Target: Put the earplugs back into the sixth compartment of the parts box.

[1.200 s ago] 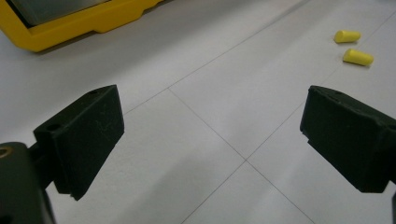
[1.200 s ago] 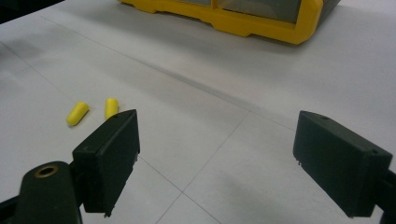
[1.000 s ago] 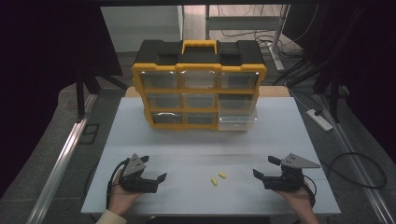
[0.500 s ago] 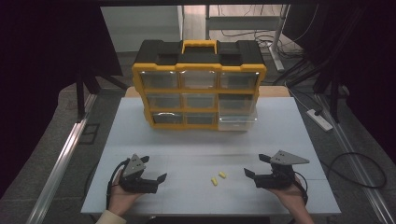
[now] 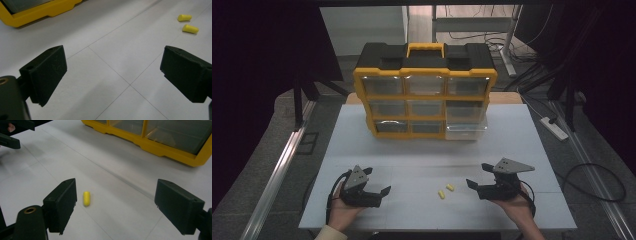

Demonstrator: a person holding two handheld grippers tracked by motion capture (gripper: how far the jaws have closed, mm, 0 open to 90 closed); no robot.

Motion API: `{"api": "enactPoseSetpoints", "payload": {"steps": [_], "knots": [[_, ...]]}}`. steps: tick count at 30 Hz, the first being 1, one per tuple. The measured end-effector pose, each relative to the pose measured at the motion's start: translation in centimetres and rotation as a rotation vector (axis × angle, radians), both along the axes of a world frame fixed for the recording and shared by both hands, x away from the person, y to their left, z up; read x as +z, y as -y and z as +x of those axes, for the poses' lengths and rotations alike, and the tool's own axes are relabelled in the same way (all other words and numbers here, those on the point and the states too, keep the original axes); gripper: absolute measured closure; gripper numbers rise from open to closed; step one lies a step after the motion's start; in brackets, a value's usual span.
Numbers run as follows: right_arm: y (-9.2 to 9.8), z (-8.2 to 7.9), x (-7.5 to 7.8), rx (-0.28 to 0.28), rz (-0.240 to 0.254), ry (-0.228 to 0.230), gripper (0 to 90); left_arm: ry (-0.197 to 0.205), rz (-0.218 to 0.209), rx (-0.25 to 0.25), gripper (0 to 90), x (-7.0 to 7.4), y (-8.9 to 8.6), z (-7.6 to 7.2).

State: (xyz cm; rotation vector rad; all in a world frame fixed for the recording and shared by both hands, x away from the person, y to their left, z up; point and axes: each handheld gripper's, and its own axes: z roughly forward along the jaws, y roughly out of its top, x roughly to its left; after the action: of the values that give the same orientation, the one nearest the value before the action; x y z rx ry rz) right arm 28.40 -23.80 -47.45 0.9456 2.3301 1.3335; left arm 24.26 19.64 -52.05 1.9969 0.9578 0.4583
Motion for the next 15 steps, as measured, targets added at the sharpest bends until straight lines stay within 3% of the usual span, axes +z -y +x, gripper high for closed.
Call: {"api": "enactPoseSetpoints", "payload": {"steps": [15], "knots": [[-3.1, 0.2, 1.8, 0.081, -0.041, 0.019, 19.4, 0.0, 0.006, -0.002, 6.9, 0.0, 0.1, 0.0]]}}
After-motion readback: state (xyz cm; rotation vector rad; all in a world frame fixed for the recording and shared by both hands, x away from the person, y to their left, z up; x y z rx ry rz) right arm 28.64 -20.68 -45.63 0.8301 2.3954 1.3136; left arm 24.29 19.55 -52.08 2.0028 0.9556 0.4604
